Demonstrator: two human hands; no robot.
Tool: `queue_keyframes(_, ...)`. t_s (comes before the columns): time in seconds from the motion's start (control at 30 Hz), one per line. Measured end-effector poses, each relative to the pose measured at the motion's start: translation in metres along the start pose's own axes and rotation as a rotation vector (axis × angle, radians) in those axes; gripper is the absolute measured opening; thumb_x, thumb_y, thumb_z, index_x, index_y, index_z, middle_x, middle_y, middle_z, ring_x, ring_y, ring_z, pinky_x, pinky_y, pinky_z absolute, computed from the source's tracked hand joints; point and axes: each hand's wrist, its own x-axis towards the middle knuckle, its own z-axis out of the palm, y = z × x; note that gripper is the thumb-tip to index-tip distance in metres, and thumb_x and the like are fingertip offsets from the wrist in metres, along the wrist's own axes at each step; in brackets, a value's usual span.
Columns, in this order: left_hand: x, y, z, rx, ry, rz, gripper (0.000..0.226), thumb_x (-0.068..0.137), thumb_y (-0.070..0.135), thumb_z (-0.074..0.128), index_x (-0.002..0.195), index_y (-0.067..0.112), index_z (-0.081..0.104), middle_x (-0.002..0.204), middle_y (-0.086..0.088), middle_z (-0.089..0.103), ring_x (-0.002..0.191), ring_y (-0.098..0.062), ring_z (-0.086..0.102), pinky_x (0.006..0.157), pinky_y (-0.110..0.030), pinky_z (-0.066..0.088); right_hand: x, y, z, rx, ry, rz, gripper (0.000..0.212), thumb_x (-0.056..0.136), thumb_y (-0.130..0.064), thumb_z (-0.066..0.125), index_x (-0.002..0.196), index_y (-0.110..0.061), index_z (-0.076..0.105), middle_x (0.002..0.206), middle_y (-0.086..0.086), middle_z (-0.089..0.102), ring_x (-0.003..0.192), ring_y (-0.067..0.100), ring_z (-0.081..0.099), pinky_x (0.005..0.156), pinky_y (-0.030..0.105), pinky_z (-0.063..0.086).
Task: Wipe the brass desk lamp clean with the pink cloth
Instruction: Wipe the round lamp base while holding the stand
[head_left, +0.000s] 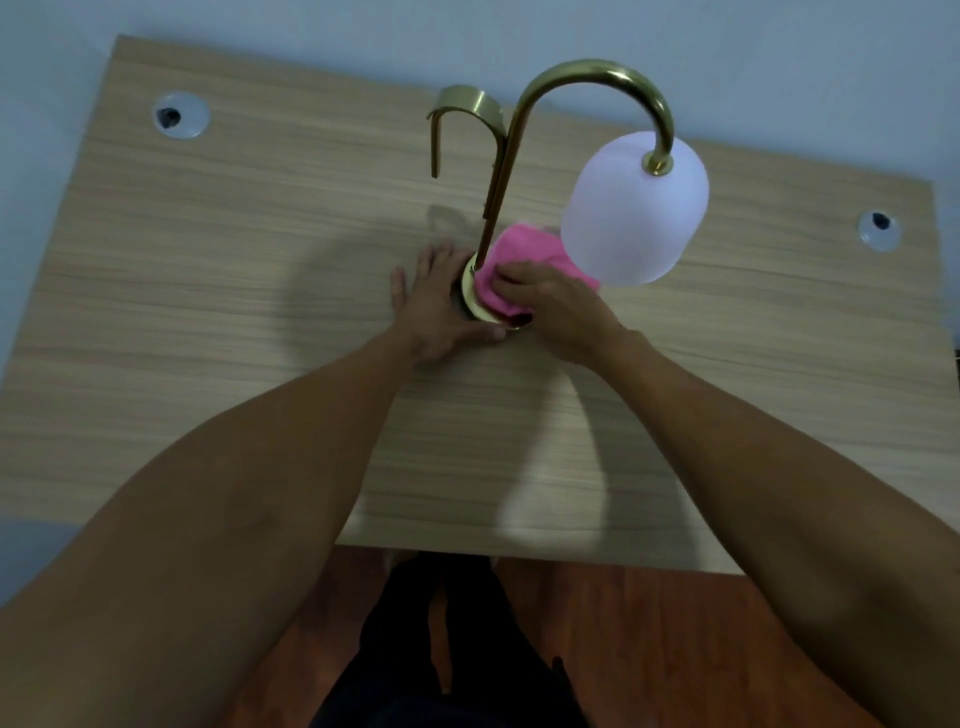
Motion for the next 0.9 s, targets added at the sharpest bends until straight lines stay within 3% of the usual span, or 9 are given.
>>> queue_keyframes(0.2, 0.003, -0.002, 0.002, 0.017, 0.009, -0.009, 0.121, 0.063, 0.064, 0.085, 0.161, 0.030, 0.024, 0.174, 0.001, 0.010, 0.162, -0.018, -0.005, 0.125, -0.055, -0.012, -0.005, 0.006, -0.005, 0.023, -0.022, -0.020, 0.037, 0.095, 0.001, 0.060, 0.129, -0.010, 0.070, 0.136, 0.010, 0.065, 0.127, 0.030, 0.059, 0.109, 0.048, 0.047)
queue_keyframes(0.3, 0.001, -0.003, 0.005, 0.019, 0.009, 0.005, 0.119, 0.063, 0.065, 0.085, 0.160, 0.029, 0.026, 0.174, -0.001, 0.012, 0.162, -0.019, -0.004, 0.124, -0.056, -0.012, 0.003, -0.004, -0.001, 0.017, -0.021, -0.045, 0.033, 0.098, -0.012, 0.062, 0.130, -0.013, 0.069, 0.136, 0.011, 0.062, 0.125, 0.029, 0.056, 0.105, 0.042, 0.048)
queue_keyframes(0.4, 0.004, -0.001, 0.005, -0.003, 0.020, 0.007, 0.120, 0.062, 0.065, 0.085, 0.160, 0.027, 0.026, 0.174, -0.003, 0.012, 0.162, -0.020, -0.004, 0.124, -0.056, -0.013, 0.014, -0.015, 0.007, 0.094, -0.001, 0.071, 0.030, 0.099, -0.014, 0.060, 0.128, -0.016, 0.067, 0.130, 0.012, 0.060, 0.120, 0.030, 0.054, 0.102, 0.047, 0.046)
queue_keyframes(0.6, 0.002, -0.003, 0.005, -0.011, 0.028, 0.016, 0.119, 0.059, 0.062, 0.088, 0.158, 0.029, 0.030, 0.173, -0.003, 0.017, 0.162, -0.021, 0.000, 0.124, -0.057, -0.010, 0.002, 0.008, 0.002, -0.027, -0.097, -0.096, 0.034, 0.099, -0.015, 0.060, 0.132, -0.020, 0.069, 0.135, 0.010, 0.059, 0.125, 0.029, 0.053, 0.104, 0.045, 0.048)
queue_keyframes(0.9, 0.001, -0.003, 0.003, -0.012, 0.021, -0.015, 0.120, 0.063, 0.061, 0.087, 0.160, 0.026, 0.026, 0.174, -0.003, 0.013, 0.162, -0.022, -0.004, 0.124, -0.055, -0.014, 0.013, -0.016, 0.019, 0.007, 0.005, 0.080, 0.056, 0.086, -0.016, 0.078, 0.139, -0.016, 0.060, 0.130, 0.016, 0.058, 0.119, 0.033, 0.054, 0.104, 0.045, 0.050)
